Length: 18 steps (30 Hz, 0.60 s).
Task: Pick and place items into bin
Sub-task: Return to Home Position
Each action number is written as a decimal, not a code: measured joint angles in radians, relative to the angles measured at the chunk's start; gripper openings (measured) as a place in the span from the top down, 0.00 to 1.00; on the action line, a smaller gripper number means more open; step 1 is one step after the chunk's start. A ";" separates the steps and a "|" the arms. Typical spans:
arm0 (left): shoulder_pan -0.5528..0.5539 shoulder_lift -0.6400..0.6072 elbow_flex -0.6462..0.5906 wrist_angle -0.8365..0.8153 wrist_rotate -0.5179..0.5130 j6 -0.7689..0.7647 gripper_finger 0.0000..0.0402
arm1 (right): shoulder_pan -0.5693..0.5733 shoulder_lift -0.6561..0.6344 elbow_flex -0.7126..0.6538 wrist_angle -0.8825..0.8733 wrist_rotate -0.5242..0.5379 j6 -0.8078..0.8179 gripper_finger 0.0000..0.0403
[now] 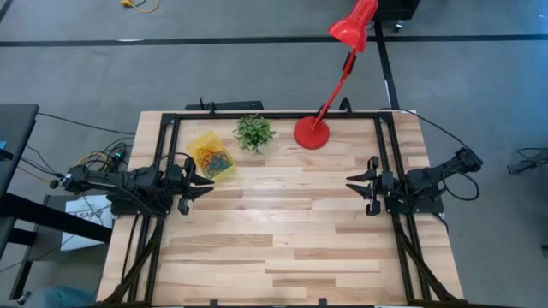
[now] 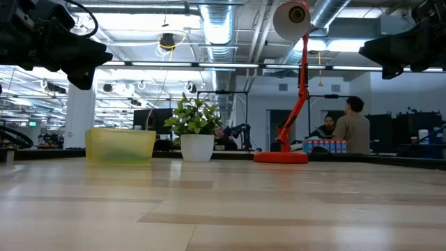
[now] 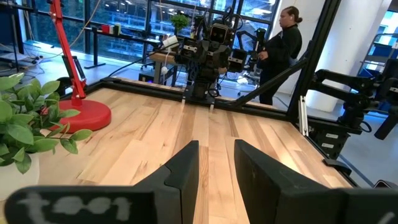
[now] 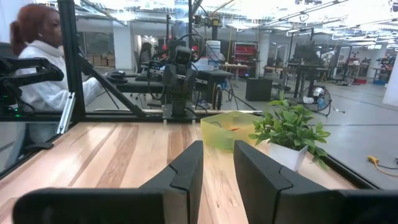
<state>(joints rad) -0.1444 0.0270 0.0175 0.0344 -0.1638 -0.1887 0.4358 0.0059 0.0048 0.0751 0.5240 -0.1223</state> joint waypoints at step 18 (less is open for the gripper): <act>0.000 0.000 0.000 0.000 0.000 0.007 0.77 | 0.000 0.000 0.000 0.000 0.000 0.000 0.79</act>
<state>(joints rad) -0.1445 0.0269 0.0177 0.0345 -0.1638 -0.1822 0.4358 0.0059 0.0048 0.0752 0.5240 -0.1223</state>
